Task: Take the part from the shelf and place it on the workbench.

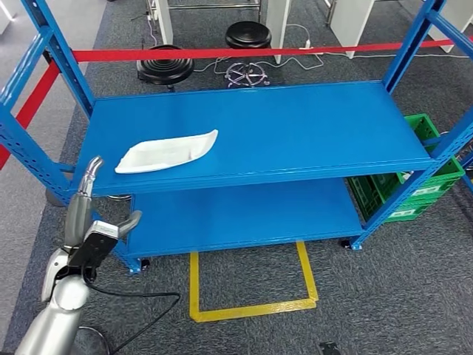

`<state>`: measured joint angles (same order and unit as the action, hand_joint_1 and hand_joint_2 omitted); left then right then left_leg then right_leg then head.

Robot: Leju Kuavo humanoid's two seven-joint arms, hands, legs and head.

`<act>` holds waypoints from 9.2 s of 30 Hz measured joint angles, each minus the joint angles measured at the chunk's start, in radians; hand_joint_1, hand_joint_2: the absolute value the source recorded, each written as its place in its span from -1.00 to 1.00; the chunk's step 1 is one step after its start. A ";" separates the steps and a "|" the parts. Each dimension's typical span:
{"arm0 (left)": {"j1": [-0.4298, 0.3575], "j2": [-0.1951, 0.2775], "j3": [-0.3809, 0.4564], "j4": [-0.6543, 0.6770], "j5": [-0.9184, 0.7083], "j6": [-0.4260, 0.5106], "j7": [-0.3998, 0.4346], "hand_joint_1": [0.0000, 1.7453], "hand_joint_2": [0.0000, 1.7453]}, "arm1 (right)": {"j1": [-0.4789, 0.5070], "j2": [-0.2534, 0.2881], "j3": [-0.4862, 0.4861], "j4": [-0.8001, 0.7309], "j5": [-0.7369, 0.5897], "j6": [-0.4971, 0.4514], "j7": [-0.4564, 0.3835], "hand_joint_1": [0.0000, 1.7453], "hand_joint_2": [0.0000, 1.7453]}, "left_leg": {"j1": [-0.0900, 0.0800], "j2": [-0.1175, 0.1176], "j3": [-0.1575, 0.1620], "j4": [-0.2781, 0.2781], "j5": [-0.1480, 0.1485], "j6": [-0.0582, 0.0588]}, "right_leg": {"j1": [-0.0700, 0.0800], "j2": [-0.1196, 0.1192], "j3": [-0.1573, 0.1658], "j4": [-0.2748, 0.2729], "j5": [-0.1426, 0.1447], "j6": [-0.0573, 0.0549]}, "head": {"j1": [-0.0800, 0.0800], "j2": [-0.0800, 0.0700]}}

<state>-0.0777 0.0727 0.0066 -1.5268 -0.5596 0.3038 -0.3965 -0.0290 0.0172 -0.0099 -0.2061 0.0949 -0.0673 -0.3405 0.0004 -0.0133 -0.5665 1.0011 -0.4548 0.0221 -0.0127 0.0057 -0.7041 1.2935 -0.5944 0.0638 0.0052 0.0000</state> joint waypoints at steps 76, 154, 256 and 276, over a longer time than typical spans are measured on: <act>-0.003 0.031 -0.012 0.035 -0.129 -0.020 0.191 -1.00 1.00 | 0.008 0.019 -0.001 0.015 0.050 -0.022 0.056 -1.00 1.00 | 0.003 0.003 0.002 -0.007 0.008 -0.010 | 0.006 0.002 -0.024 -0.025 0.076 -0.005 | 0.004 0.000; -0.448 0.256 -0.299 0.313 -0.121 -0.603 0.446 -1.00 1.00 | -0.024 0.019 -0.033 0.014 0.103 -0.006 0.083 -1.00 1.00 | 0.007 0.000 -0.024 -0.008 0.037 -0.039 | 0.004 0.007 0.117 -0.294 0.171 -0.018 | -0.011 0.000; -0.452 0.175 -0.375 0.444 -0.488 -0.355 0.401 -0.46 -0.50 | -0.023 0.028 -0.105 0.014 0.199 0.001 0.079 -1.00 1.00 | 0.007 0.000 -0.023 -0.008 0.037 -0.039 | 0.004 0.007 0.117 -0.294 0.171 -0.018 | -0.011 0.000; -0.315 0.153 -0.337 0.256 -0.479 -0.281 0.382 -1.00 -1.00 | -0.016 0.034 -0.127 0.014 0.208 -0.007 0.069 -1.00 1.00 | 0.014 0.006 -0.023 -0.015 0.051 -0.020 | -0.013 0.002 0.062 -0.144 0.108 0.016 | -0.006 0.000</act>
<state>-0.3925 0.2258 -0.3303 -1.2710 -1.0389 0.0228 -0.0142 -0.0451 0.0516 -0.1369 -0.1919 0.3026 -0.0743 -0.2712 0.0143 -0.0069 -0.5900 0.9865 -0.4036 0.0017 -0.0255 0.0082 -0.6419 1.1495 -0.4868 0.0796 -0.0012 0.0000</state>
